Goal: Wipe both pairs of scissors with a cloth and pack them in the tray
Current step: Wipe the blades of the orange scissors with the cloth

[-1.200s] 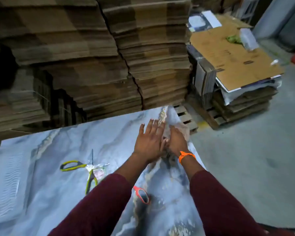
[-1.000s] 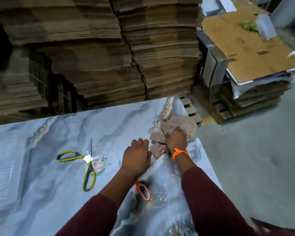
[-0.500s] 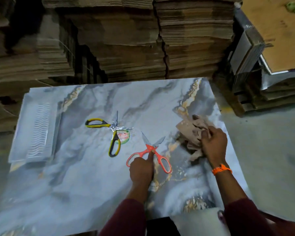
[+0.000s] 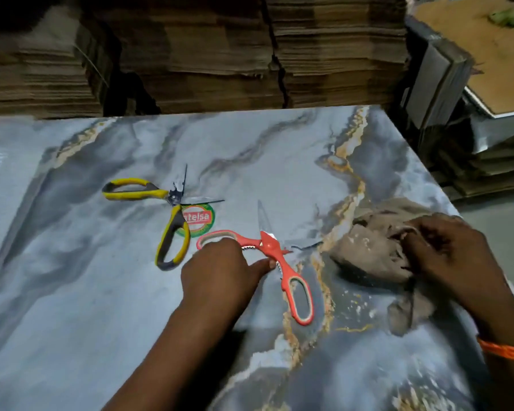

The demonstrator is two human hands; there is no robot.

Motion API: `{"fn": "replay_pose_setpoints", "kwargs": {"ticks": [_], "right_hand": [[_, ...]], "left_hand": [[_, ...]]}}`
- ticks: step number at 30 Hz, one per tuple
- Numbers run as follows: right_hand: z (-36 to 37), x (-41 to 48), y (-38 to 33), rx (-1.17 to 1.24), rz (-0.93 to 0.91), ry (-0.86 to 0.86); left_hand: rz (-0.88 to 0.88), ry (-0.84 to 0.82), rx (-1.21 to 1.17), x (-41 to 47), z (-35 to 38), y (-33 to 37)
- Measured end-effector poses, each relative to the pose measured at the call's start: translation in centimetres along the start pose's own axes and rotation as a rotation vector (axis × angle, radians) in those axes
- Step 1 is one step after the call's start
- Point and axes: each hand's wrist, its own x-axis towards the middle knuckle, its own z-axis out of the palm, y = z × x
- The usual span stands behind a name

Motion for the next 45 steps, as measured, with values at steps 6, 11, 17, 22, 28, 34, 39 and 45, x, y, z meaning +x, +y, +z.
{"fn": "replay_pose_setpoints", "kwargs": {"ticks": [6,11,17,22,28,34,39,45], "right_hand": [[2.3,-2.1,1.8,0.122,-0.132,0.091],[3.6,-3.1,2.0,0.122,-0.179,0.309],[4.1,-5.4,1.2,0.272,-0.105,0.472],[3.7,-5.9,0.1,0.518,-0.052,0.463],[2.8,-5.1,-2.9,0.730,-0.060,0.436],[3.3,-4.2,-4.9,0.752,0.083,0.354],[3.0,-4.0,-8.4,0.555,-0.051,0.103],[1.7,-1.5,-11.8,-0.227,-0.253,-0.316]], "left_hand": [[0.337,0.270,0.190,0.8,0.2,-0.1],[0.396,0.314,0.178,0.1,1.7,-0.3],[0.418,0.376,0.106,-2.4,2.2,-1.3],[0.470,0.427,-0.489,-1.7,2.4,-3.4],[0.452,0.412,-1.279,-0.9,1.2,-3.2],[0.349,0.340,-1.572,-0.1,0.7,-3.0],[0.377,0.408,-1.589,0.2,-0.3,-3.5],[0.276,0.351,-1.679,-1.3,-1.2,-4.3]]}}
